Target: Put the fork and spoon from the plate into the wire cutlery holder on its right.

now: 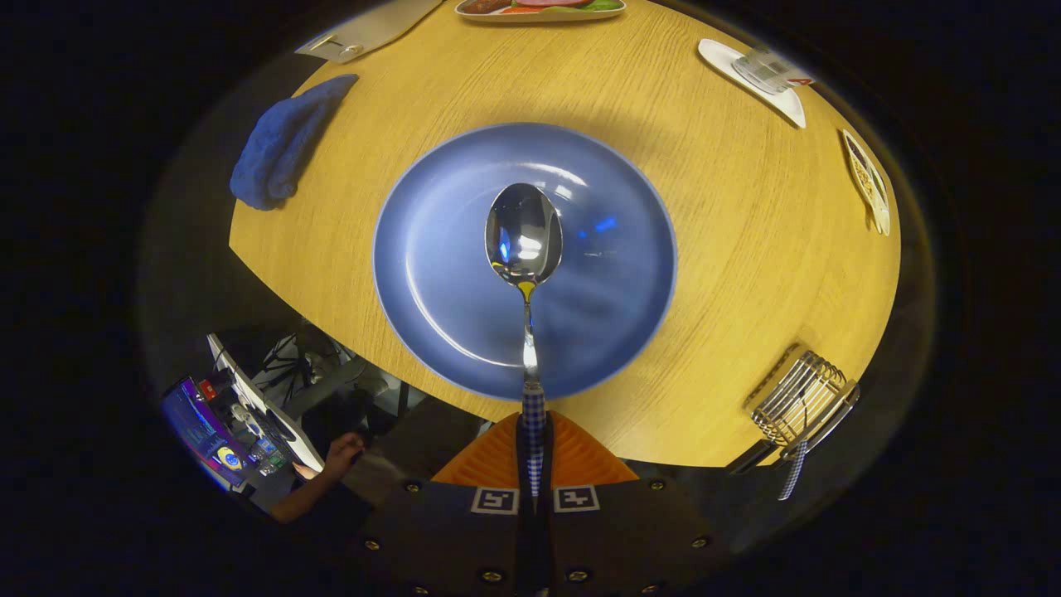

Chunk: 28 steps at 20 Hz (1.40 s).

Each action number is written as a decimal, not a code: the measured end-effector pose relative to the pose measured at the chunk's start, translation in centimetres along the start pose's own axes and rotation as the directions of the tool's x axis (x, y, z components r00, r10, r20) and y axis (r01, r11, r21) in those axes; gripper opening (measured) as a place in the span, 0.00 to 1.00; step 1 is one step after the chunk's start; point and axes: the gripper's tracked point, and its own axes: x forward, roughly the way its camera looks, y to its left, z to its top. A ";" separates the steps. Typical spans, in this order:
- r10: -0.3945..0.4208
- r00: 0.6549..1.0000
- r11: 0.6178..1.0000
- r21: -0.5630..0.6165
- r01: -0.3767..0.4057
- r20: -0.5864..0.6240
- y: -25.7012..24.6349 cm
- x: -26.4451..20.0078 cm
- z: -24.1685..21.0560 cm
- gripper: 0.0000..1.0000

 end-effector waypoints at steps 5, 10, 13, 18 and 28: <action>-0.035 0.999 0.999 0.005 0.035 -0.027 -3.8 -1.7 -3.5 0.01; -0.018 0.998 0.999 0.027 0.020 -0.053 -5.9 -2.9 -6.3 0.01; 0.005 0.997 0.999 0.055 -0.001 -0.080 -7.2 -3.5 -8.4 0.01; -0.006 0.997 0.997 0.079 0.012 -0.075 -9.7 -4.8 -10.0 0.01; -0.009 0.995 0.992 0.121 0.021 -0.102 -13.7 -7.2 -13.1 0.01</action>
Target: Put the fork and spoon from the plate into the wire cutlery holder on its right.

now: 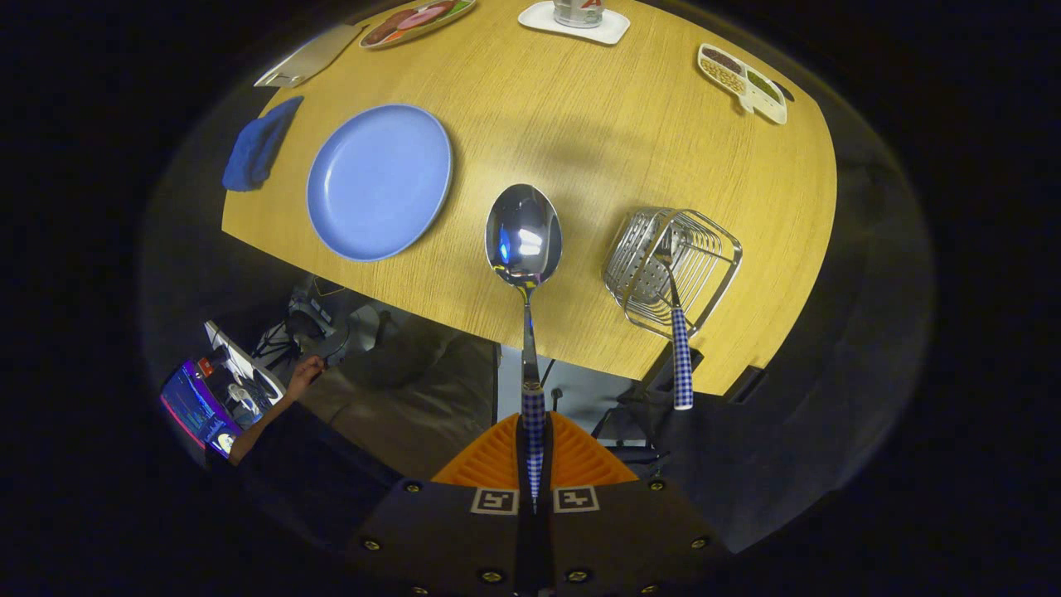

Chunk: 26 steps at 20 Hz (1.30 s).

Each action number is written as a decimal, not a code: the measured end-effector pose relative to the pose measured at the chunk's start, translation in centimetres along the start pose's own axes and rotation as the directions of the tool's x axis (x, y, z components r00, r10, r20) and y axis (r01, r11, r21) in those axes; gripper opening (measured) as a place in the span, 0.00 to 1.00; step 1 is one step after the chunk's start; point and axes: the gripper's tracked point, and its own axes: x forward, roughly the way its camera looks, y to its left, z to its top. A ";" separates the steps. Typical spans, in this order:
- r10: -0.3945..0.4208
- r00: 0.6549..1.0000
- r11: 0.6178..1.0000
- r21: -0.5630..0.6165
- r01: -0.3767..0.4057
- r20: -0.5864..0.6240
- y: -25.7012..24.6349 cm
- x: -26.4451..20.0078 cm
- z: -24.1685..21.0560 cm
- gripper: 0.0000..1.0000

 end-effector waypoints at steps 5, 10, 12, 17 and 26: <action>-0.023 0.999 0.999 0.041 0.024 -0.034 -2.9 -0.4 -1.5 0.01; -0.017 0.995 0.996 0.086 0.026 -0.103 -5.2 -0.2 -2.7 0.01; -0.003 0.991 0.993 0.114 0.018 -0.132 -5.8 0.0 -2.9 0.01; 0.040 0.987 0.983 0.183 -0.011 -0.154 -6.7 1.5 -1.6 0.01; 0.081 0.964 0.962 0.272 -0.010 -0.253 -7.3 2.7 -0.2 0.01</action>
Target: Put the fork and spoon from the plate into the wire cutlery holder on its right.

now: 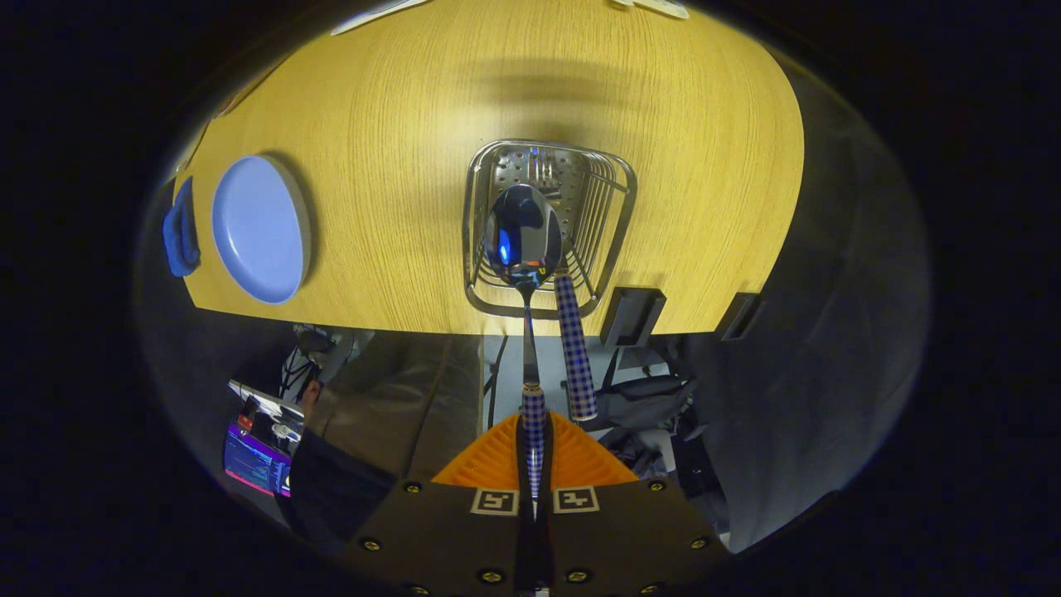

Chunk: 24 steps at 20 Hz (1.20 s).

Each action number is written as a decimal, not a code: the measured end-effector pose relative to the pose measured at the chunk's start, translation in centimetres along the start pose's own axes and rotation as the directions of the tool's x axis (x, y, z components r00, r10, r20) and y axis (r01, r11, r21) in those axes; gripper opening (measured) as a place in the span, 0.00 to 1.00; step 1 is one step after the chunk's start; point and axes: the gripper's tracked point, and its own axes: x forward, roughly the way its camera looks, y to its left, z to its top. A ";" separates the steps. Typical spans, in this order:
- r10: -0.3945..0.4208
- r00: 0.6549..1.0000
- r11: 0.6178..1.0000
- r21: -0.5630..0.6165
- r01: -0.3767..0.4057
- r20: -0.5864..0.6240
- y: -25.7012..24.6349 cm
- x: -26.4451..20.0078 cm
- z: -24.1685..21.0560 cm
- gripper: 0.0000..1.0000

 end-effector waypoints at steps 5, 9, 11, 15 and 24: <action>0.002 0.998 1.000 0.001 -0.002 -0.065 0.7 0.1 1.5 0.01; 0.002 0.995 1.000 0.009 -0.001 -0.101 0.6 0.5 2.8 0.01; 0.000 0.994 1.000 0.014 0.002 -0.112 0.6 0.5 3.5 0.01; 0.001 0.991 1.000 0.013 0.001 -0.131 0.7 0.5 5.0 0.03; -0.018 0.989 1.000 -0.020 0.015 -0.144 0.7 0.2 6.7 0.09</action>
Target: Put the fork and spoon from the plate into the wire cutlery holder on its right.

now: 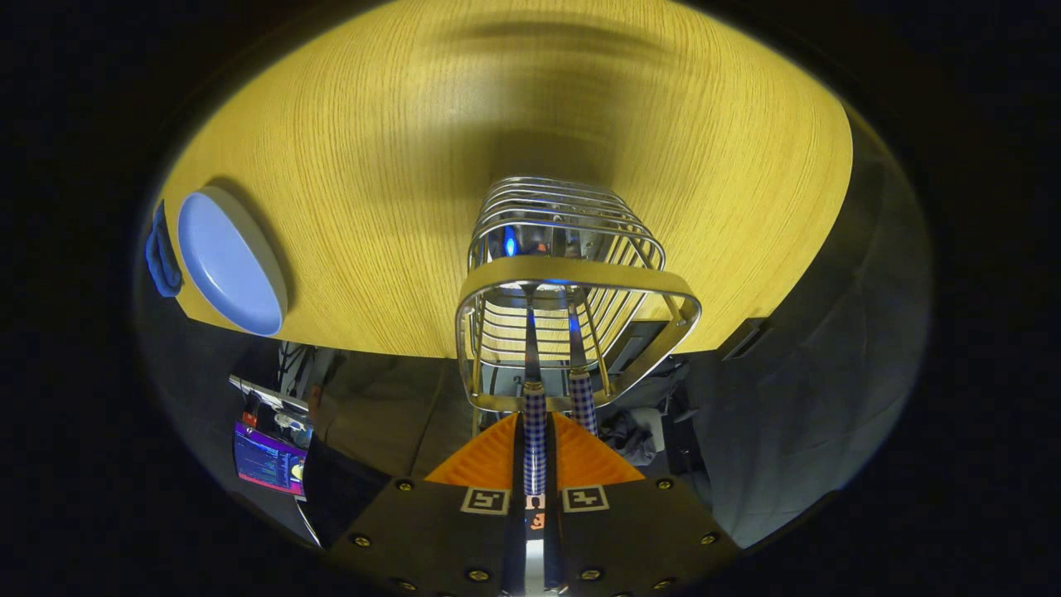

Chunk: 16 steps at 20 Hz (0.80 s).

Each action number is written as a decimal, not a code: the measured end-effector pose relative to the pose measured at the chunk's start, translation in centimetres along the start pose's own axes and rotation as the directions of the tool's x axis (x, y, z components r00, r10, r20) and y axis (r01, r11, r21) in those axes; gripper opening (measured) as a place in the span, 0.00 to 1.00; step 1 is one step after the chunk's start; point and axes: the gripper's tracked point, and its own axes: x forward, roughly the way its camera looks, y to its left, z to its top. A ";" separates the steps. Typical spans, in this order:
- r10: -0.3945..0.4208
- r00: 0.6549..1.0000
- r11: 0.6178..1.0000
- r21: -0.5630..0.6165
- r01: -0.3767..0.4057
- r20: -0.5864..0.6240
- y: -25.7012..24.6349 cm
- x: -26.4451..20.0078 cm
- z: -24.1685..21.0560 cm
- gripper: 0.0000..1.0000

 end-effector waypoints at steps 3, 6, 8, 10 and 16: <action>0.006 1.000 1.000 -0.005 -0.005 0.007 -0.1 0.1 -0.2 0.09; 0.015 1.000 1.000 -0.008 -0.014 0.015 -0.1 -0.4 -0.3 0.10; 0.020 1.000 1.000 -0.007 -0.020 0.018 -0.3 -0.6 -0.9 0.18; 0.025 0.999 1.000 -0.008 -0.025 0.027 -0.6 -1.2 -1.3 0.18; -0.017 0.994 1.000 -0.018 0.019 0.108 -1.9 -3.5 -2.6 0.27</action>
